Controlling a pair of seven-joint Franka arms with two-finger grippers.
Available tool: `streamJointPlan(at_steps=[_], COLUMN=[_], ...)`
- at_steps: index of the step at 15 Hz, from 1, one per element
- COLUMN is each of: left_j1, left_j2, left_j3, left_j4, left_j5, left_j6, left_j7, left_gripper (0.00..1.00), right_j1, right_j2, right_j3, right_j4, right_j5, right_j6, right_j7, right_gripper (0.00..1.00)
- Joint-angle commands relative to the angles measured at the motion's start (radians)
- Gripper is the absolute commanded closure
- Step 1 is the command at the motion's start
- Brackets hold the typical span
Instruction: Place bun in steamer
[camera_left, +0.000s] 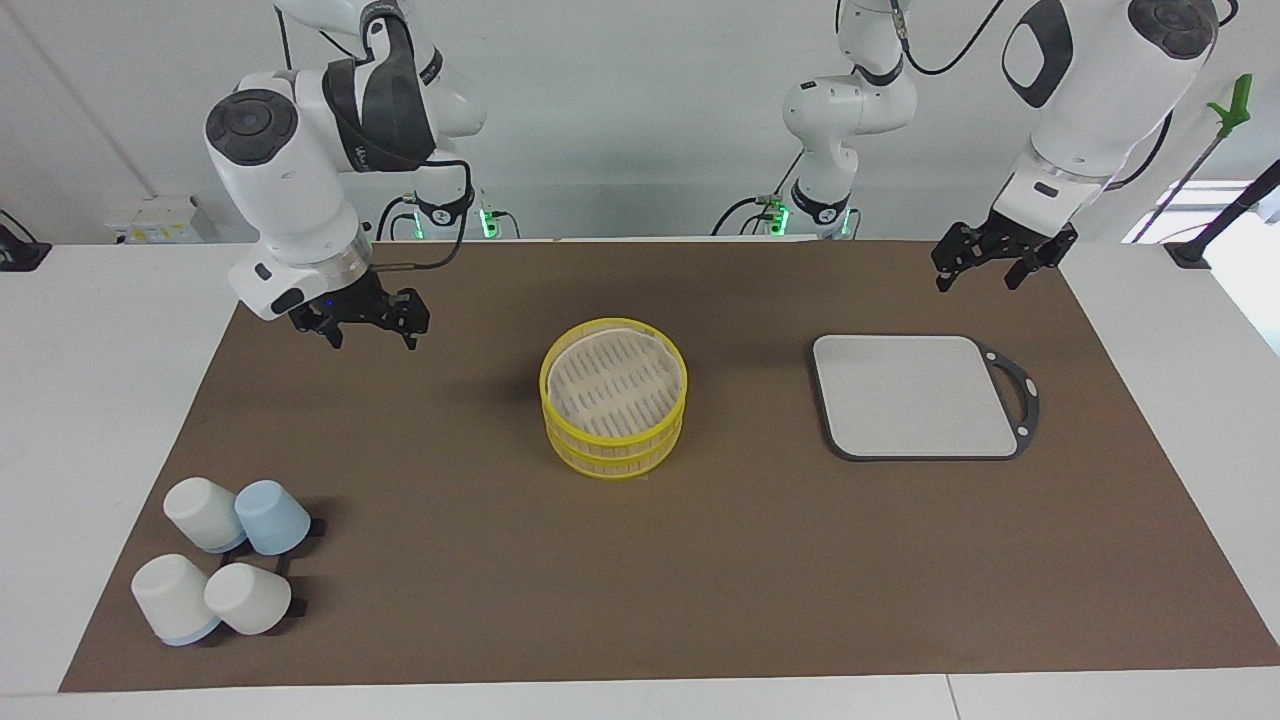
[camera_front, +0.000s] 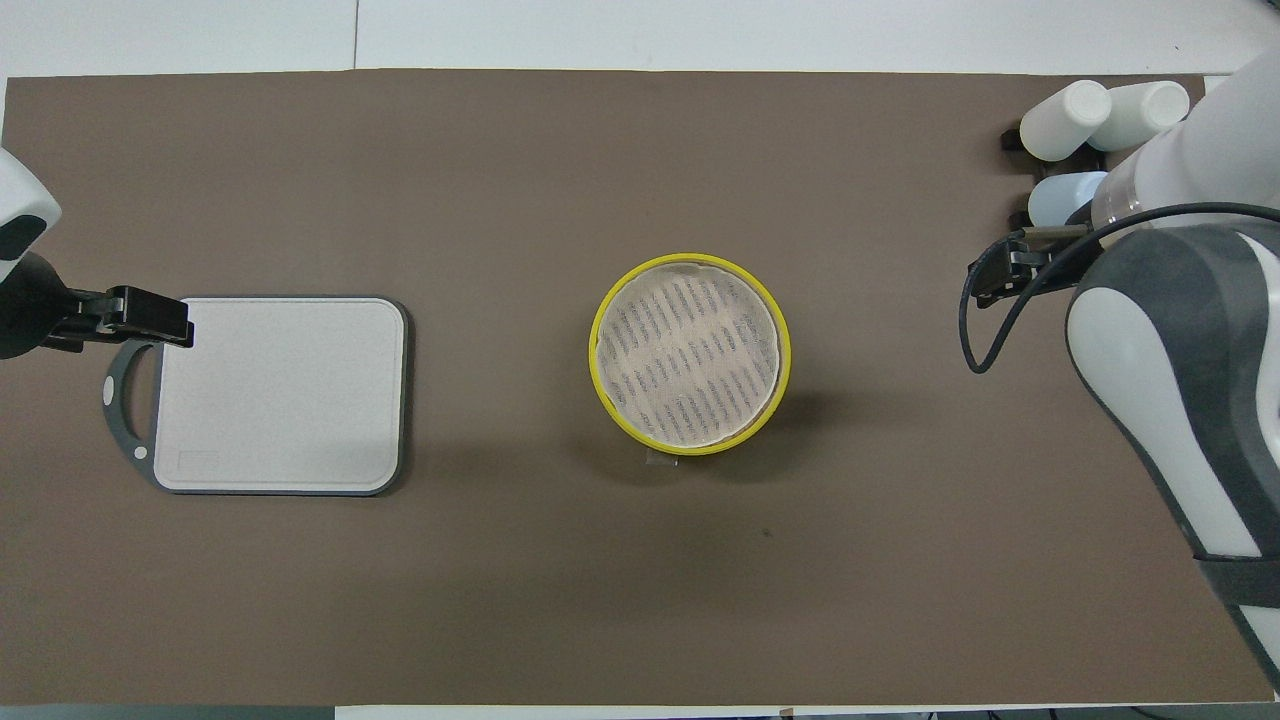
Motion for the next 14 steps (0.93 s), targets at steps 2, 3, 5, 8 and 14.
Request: streamJointPlan(at_steps=[2, 3, 5, 8, 14], left_j1=[-0.010, -0.010, -0.010, -0.010, -0.012], left_j2=[-0.024, -0.024, -0.024, -0.024, -0.024], left_j3=[0.011, 0.009, 0.011, 0.011, 0.009], left_j4=[-0.015, -0.015, -0.017, -0.017, -0.015], left_j5=[-0.013, -0.013, -0.013, -0.013, -0.013], left_j6=[0.006, 0.003, 0.006, 0.006, 0.005], left_j7=[0.010, 0.011, 0.011, 0.010, 0.010], left_gripper=[0.00, 0.00, 0.00, 0.00, 0.00], right_j1=[0.103, 0.107, 0.108, 0.110, 0.110], right_j2=[-0.135, -0.139, -0.138, -0.144, -0.144], right_j3=[-0.200, -0.202, -0.203, -0.209, -0.209], right_j4=[-0.071, -0.082, -0.097, -0.120, -0.131], right_j5=[0.128, 0.125, 0.105, 0.093, 0.071], right_j6=[-0.041, -0.034, -0.005, 0.000, 0.051], right_j7=[-0.076, -0.093, -0.212, -0.228, -0.175], right_gripper=[0.00, 0.00, 0.00, 0.00, 0.00])
